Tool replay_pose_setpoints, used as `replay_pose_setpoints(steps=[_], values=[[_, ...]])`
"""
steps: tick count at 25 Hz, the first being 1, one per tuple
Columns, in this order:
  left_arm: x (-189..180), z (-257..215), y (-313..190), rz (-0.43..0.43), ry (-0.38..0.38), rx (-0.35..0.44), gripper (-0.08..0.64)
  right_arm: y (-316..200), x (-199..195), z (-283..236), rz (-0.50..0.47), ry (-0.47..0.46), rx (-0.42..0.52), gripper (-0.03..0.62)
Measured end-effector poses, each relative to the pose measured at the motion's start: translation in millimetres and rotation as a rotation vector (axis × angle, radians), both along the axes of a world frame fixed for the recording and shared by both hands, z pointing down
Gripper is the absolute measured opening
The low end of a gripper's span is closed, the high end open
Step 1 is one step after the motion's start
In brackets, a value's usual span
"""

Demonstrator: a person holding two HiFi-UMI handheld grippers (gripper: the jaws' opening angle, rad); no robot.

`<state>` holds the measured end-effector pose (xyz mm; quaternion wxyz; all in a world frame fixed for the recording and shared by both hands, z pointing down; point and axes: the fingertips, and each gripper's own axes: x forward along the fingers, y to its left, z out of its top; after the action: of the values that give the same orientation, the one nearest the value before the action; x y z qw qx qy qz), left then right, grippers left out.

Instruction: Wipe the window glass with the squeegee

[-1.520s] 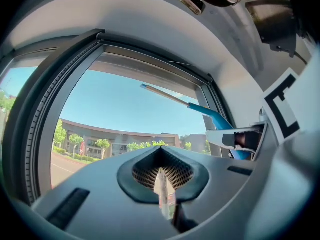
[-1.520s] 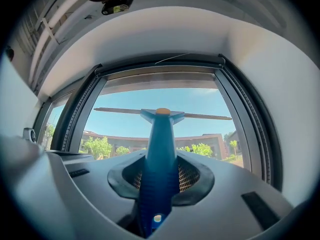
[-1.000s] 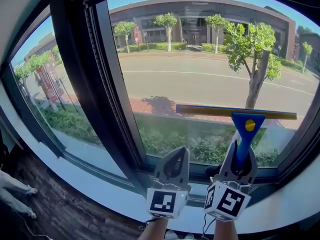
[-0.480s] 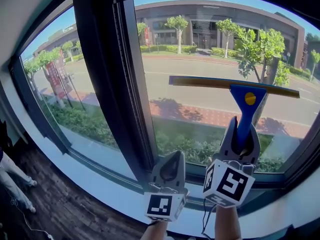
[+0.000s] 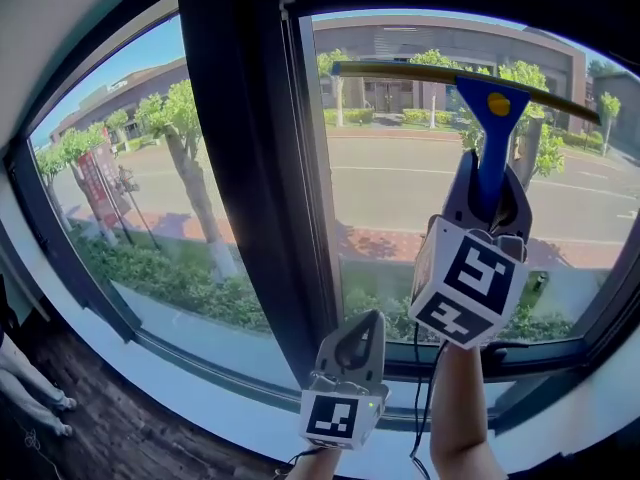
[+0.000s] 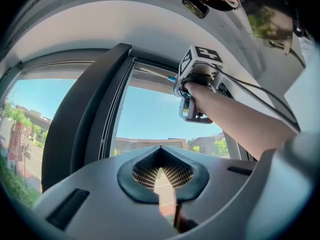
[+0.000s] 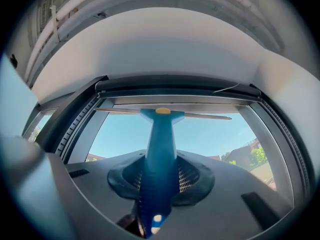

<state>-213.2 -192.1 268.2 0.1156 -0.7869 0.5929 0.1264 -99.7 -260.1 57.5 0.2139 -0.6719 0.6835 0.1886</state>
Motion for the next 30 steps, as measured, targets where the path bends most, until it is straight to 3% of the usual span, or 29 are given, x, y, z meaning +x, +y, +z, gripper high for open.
replay_pose_setpoints(steps=[13,30], values=[[-14,-18,5,0.046,0.034,0.052,-0.006,-26,-23,-62,0.11,0.056,-0.003,0.114],[-27,-19,6,0.011,0.042,0.048,-0.006,-55,-34,-26,0.098,0.085,-0.087,0.114]])
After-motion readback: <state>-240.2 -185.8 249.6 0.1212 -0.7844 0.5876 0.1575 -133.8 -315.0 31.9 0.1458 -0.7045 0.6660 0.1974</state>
